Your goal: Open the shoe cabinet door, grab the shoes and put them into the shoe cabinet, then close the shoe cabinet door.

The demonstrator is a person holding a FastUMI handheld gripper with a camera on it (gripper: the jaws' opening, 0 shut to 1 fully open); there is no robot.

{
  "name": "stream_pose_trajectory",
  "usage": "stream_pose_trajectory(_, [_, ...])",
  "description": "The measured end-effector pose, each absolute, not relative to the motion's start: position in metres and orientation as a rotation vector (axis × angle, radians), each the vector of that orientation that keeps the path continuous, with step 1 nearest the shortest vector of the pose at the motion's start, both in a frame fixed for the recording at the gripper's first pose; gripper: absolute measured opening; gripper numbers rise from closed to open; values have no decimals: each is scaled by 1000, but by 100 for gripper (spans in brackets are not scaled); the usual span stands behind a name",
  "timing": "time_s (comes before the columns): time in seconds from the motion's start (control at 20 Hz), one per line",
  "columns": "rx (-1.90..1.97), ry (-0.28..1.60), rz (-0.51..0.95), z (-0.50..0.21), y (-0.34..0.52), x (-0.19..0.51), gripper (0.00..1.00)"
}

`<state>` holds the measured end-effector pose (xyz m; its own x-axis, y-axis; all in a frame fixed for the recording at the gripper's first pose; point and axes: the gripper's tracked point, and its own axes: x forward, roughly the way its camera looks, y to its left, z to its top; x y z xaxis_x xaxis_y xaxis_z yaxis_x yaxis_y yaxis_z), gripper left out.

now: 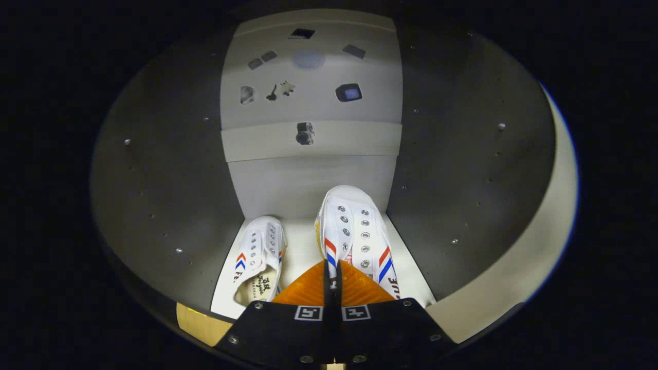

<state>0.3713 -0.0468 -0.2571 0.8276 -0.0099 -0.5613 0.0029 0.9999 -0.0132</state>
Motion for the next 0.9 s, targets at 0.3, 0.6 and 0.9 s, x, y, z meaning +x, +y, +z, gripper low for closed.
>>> stream_pose_trajectory(0.3, [-55,703,-12,-318,-42,412,0])
stream_pose_trajectory(0.6, [-81,638,-44,-310,-46,407,21])
stream_pose_trajectory(0.9, [-74,513,-45,-250,-47,344,76])
